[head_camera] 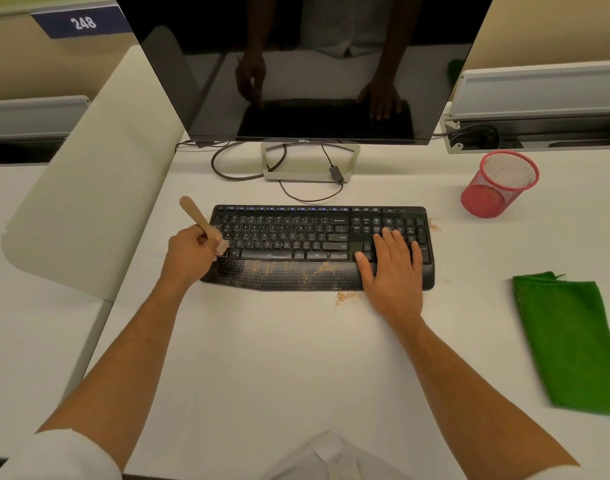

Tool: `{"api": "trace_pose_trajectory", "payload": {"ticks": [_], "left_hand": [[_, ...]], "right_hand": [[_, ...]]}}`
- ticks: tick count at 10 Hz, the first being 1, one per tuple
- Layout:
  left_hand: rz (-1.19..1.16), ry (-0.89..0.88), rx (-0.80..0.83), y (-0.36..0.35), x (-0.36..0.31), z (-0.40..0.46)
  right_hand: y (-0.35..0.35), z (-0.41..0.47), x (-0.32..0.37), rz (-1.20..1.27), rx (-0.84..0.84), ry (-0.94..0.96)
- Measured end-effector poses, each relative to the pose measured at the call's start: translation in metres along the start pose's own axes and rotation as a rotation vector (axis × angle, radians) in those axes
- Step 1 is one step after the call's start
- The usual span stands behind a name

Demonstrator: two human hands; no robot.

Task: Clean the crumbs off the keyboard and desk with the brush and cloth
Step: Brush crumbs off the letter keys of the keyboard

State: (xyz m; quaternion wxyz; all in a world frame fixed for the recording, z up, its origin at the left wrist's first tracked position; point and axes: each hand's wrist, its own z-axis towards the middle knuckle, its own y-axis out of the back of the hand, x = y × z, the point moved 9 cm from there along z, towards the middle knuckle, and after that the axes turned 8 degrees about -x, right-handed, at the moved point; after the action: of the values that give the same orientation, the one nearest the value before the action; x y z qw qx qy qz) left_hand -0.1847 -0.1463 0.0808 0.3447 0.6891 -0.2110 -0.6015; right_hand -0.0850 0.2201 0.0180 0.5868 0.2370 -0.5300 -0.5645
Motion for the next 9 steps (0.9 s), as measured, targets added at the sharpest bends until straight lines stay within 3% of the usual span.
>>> {"api": "trace_pose_trajectory", "payload": {"ticks": [1, 2, 3, 4, 5, 7, 8, 9], "left_hand": [[-0.013, 0.054, 0.068, -0.009, 0.006, -0.004], [0.174, 0.123, 0.269, -0.016, 0.011, -0.006], [0.249, 0.108, 0.29, -0.011, 0.01, -0.002], [0.124, 0.018, 0.088, 0.005, 0.005, 0.01], [0.07, -0.023, 0.028, 0.008, 0.004, 0.009], [0.247, 0.049, 0.2, -0.007, 0.012, 0.001], [0.3, 0.054, 0.186, -0.003, 0.008, 0.005], [0.245, -0.027, 0.048, 0.005, -0.004, 0.005]], "right_hand": [[0.0, 0.0, 0.0, 0.0, 0.003, -0.002], [0.0, -0.001, 0.0, -0.001, -0.01, -0.003], [0.001, -0.001, 0.001, 0.004, -0.008, -0.001], [0.001, -0.001, 0.0, 0.005, -0.009, -0.004], [0.0, -0.001, 0.0, 0.007, -0.003, -0.005], [-0.001, -0.001, 0.0, -0.004, -0.001, -0.002], [-0.001, -0.001, 0.0, 0.002, 0.0, 0.001], [0.0, -0.001, 0.0, 0.002, -0.002, -0.002]]}}
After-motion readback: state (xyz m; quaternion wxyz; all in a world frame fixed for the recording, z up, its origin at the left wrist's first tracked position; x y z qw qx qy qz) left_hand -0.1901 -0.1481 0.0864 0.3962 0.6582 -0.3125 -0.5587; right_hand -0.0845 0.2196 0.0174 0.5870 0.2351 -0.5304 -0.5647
